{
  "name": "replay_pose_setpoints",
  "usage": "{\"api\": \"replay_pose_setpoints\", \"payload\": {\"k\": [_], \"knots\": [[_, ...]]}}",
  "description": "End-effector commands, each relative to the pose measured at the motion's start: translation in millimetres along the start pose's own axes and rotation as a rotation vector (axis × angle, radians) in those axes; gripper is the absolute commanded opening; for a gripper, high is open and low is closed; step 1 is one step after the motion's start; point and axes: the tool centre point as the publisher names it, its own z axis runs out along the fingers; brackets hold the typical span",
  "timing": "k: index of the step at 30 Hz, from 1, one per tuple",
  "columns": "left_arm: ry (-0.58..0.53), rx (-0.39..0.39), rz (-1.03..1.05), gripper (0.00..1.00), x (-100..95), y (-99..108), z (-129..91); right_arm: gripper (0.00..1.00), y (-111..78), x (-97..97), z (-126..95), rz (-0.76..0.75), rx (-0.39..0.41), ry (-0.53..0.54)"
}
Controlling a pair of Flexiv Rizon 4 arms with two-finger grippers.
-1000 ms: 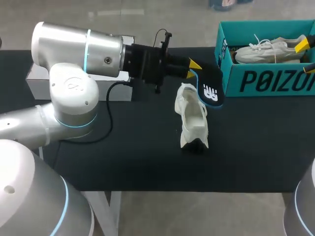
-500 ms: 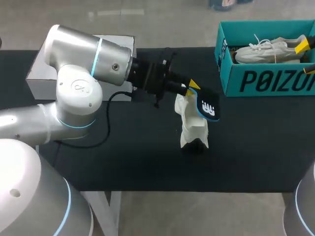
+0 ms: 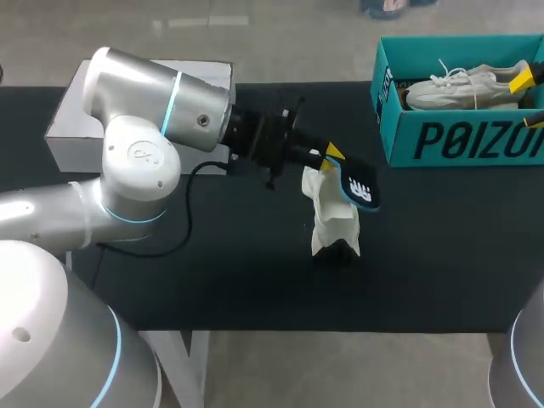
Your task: Take the shoe out of the shoebox, open the shoe tongue, remove and reinsert the insole, then place the shoe into the shoebox
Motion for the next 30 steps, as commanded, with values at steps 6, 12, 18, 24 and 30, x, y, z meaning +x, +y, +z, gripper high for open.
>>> {"api": "replay_pose_setpoints", "payload": {"k": [6,12,18,24,30], "knots": [[0.142,0.013,-0.094,0.00,27.5,29,31,1.00,-0.4,0.2,0,0.000,0.000,-0.003],[0.194,-0.002,-0.113,0.00,48.6,43,34,1.00,-0.4,0.2,0,0.000,0.000,-0.003],[0.223,0.012,-0.113,0.00,70.3,61,43,1.00,-0.4,0.2,0,0.000,0.000,-0.003],[0.212,0.032,-0.090,0.00,79.9,70,48,1.00,-0.4,0.2,0,0.000,0.000,-0.003],[0.214,0.036,-0.069,0.00,83.3,70,56,1.00,-0.4,0.2,0,0.000,0.000,-0.003]]}}
